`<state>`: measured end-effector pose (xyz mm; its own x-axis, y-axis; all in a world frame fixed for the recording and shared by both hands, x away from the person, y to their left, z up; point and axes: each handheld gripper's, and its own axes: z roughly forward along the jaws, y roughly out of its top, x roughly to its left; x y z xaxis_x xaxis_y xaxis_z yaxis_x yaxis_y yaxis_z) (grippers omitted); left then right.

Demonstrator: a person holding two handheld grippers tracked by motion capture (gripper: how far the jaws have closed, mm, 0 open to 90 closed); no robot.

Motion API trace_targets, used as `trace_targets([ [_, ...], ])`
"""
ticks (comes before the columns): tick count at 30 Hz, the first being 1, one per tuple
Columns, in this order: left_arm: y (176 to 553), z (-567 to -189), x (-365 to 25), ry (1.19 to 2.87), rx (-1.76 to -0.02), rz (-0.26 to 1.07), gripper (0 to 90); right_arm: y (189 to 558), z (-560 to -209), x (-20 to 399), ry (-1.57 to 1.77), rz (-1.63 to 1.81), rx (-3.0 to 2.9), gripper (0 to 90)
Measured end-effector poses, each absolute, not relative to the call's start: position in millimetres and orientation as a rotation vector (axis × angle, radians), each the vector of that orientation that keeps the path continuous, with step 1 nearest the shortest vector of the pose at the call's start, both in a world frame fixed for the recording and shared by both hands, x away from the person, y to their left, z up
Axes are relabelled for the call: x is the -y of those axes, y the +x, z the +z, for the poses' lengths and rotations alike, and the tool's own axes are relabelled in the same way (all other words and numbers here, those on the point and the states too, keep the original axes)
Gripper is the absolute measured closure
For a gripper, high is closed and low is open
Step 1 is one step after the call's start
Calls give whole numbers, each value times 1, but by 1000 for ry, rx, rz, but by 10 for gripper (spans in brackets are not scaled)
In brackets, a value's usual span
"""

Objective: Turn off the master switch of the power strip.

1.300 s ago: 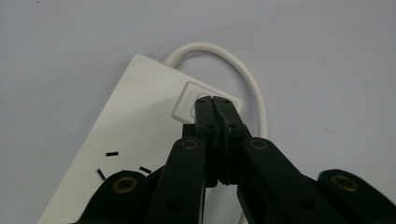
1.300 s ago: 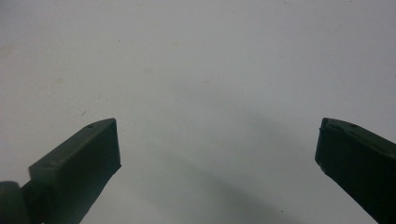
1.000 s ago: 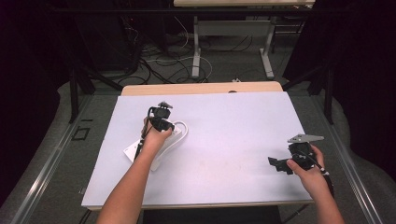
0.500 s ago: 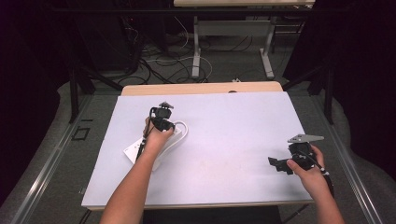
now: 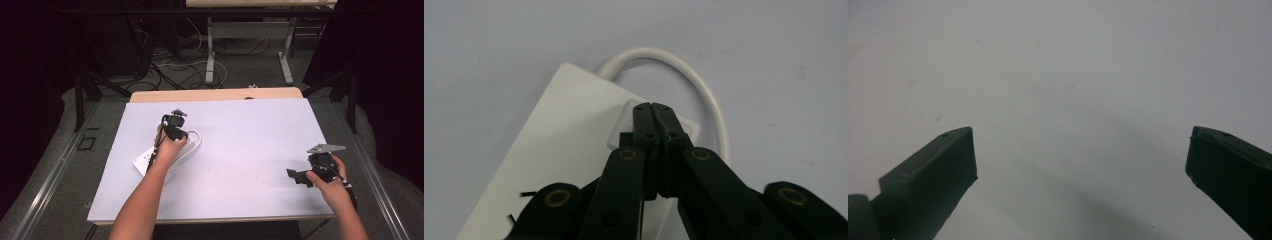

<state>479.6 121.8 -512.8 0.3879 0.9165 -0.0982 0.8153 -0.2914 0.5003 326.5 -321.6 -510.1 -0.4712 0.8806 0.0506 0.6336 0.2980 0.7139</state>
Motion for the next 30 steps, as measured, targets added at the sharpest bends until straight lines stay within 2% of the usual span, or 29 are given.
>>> trace_targets([
  [15,478,-513,-111,2285,-1441,373,900,327,-511,319,1366,970,-2229,0],
  [30,479,-514,-115,2231,-1491,327,900,326,-511,318,1354,967,-2238,0],
])
